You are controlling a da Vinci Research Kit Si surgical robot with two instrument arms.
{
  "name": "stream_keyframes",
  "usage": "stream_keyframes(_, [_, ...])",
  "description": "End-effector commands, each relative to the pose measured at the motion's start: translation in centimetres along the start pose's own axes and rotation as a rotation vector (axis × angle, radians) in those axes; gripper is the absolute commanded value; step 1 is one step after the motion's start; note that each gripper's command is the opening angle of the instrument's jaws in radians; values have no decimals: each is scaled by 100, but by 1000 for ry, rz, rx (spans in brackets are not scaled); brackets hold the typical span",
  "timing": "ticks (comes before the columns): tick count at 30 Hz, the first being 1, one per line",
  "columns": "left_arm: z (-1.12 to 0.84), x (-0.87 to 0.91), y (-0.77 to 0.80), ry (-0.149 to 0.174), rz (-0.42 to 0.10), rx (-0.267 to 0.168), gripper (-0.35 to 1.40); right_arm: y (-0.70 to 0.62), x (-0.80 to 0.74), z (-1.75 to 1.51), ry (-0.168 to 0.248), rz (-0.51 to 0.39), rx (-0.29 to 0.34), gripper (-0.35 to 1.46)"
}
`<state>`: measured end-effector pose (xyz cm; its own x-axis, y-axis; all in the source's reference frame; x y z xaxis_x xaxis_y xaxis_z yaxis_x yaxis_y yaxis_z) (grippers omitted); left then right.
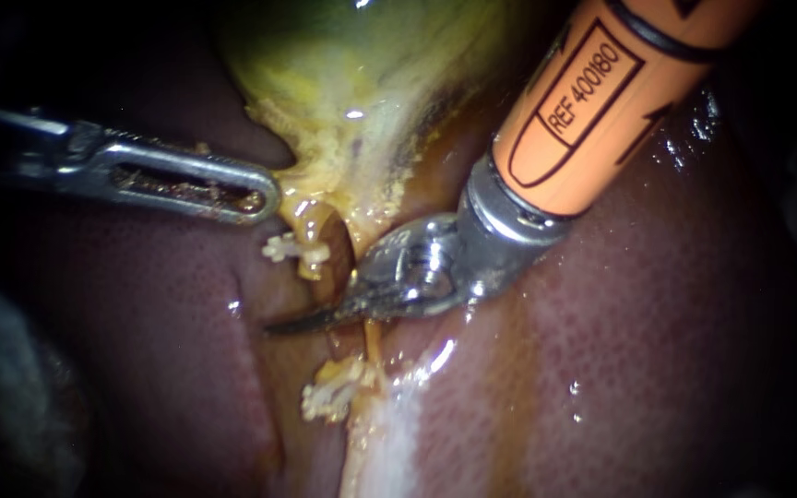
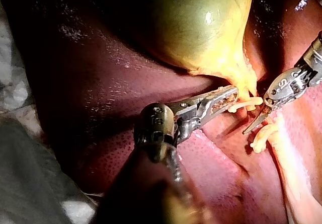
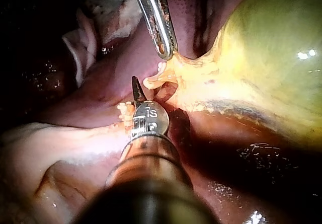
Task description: Go back from the cut left tube
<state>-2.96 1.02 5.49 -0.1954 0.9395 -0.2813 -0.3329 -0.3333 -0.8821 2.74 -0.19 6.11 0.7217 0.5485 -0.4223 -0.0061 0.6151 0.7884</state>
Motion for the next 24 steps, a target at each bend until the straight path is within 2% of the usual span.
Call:
stream_keyframes(1, [0,0,0,0,0,-1,-35,-1,0,0,7,3,-4,-35])
stream_keyframes(2, [0,0,0,0,0,-1,-35,-2,0,0,14,3,-9,-3])
stream_keyframes(3, [0,0,0,-1,0,-1,-35,-3,1,0,39,3,-13,42])
stream_keyframes(4, [0,0,0,-1,0,-1,-35,-4,1,1,63,4,-16,69])
stream_keyframes(6, [0,0,0,-1,0,-1,-35,-4,4,3,132,9,-21,103])
stream_keyframes(7, [0,0,0,-1,0,-1,-35,-4,5,4,151,11,-17,111])
stream_keyframes(9, [0,0,0,-1,0,-1,-35,-4,7,6,178,14,-5,120])
stream_keyframes(14, [-2,0,-2,-1,1,-2,-35,-4,5,4,188,15,-9,127])
stream_keyframes(17, [-3,0,-4,-2,1,-3,-35,-6,3,-2,203,17,-33,138])
stream_keyframes(19, [-4,0,-5,-3,2,-3,-35,-12,0,-12,227,14,-69,143])
stream_keyframes(24, [-6,0,-6,-3,2,-4,-35,-31,-12,-53,243,-53,-125,143])
